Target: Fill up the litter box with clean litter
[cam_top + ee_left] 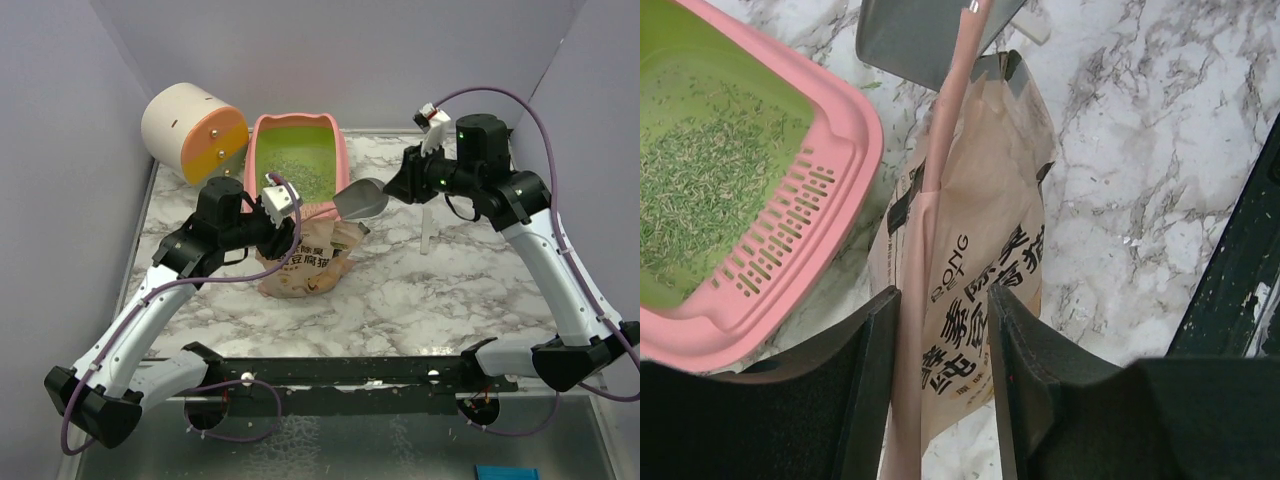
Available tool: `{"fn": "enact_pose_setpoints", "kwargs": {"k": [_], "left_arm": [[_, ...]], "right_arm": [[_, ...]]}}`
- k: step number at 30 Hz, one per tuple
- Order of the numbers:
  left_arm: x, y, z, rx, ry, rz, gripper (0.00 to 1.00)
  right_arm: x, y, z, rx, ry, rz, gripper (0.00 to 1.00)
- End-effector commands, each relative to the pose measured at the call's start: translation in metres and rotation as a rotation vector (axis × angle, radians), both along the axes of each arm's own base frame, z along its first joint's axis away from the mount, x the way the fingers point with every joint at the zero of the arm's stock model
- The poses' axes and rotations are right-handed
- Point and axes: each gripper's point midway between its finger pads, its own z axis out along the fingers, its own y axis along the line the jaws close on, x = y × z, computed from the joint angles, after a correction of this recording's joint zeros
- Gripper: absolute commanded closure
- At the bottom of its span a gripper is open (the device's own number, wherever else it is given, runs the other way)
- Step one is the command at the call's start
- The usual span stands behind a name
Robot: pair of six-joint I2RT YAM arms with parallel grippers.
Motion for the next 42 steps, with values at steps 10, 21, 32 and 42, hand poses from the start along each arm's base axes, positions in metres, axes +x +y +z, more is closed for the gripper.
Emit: {"fn": "enact_pose_setpoints", "kwargs": {"k": [10, 21, 32, 42], "left_arm": [[-0.005, -0.002, -0.016, 0.009, 0.043, -0.03, 1.0], [-0.015, -0.001, -0.014, -0.026, 0.046, -0.03, 1.0], [-0.01, -0.001, 0.008, -0.124, -0.027, 0.032, 1.0], [-0.002, 0.001, 0.013, -0.138, -0.06, 0.073, 1.0]], "right_arm": [[-0.029, 0.016, -0.023, -0.029, 0.066, 0.12, 0.99], [-0.048, 0.037, -0.038, -0.103, 0.103, 0.174, 0.99], [-0.061, 0.037, -0.044, -0.156, 0.101, 0.144, 0.99], [-0.067, 0.008, -0.032, -0.201, 0.066, 0.053, 0.99]]}}
